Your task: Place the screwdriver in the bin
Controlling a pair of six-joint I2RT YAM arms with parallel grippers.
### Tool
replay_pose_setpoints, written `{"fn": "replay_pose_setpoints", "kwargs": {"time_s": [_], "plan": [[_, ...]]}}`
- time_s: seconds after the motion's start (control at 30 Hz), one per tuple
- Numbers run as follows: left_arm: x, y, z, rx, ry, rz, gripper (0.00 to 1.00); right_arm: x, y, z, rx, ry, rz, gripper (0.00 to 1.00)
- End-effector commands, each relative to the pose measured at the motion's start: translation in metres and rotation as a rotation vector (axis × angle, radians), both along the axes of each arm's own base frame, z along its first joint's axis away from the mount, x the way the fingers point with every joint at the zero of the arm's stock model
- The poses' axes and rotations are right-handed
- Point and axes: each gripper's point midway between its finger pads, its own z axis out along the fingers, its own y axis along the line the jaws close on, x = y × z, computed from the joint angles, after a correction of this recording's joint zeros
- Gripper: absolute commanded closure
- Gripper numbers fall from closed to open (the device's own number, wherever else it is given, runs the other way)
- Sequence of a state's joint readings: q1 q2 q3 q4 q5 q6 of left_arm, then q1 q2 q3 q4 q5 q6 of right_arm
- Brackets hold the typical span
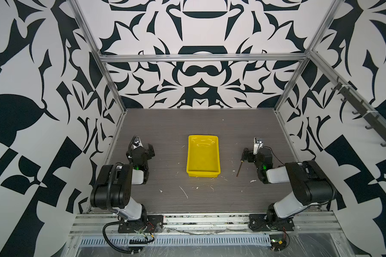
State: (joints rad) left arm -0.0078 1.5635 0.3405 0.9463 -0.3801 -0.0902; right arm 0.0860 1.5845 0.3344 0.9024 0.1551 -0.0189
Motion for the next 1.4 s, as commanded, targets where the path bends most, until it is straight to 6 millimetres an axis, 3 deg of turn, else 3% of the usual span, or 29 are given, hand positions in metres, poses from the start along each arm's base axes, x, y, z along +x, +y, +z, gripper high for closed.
{"fn": "replay_pose_setpoints", "kwargs": {"time_s": [0.0,0.9,1.13,1.27,1.37], "plan": [[0.005,0.000,0.010,-0.012,-0.038,0.005,0.01,0.009,0.004,0.022,0.027,-0.068,0.013,0.00],[0.005,0.000,0.009,-0.022,-0.035,0.001,0.01,0.009,0.004,0.020,0.027,-0.061,0.014,0.00],[0.005,-0.001,0.017,-0.021,-0.057,-0.006,0.01,0.009,0.005,0.020,0.025,-0.061,0.018,0.00],[-0.008,0.004,0.033,-0.025,-0.089,0.039,0.01,0.009,0.005,0.020,0.026,-0.061,0.017,0.00],[-0.021,0.021,0.036,-0.073,-0.040,0.177,0.01,0.008,0.008,0.021,0.030,-0.067,0.041,0.00]]}}
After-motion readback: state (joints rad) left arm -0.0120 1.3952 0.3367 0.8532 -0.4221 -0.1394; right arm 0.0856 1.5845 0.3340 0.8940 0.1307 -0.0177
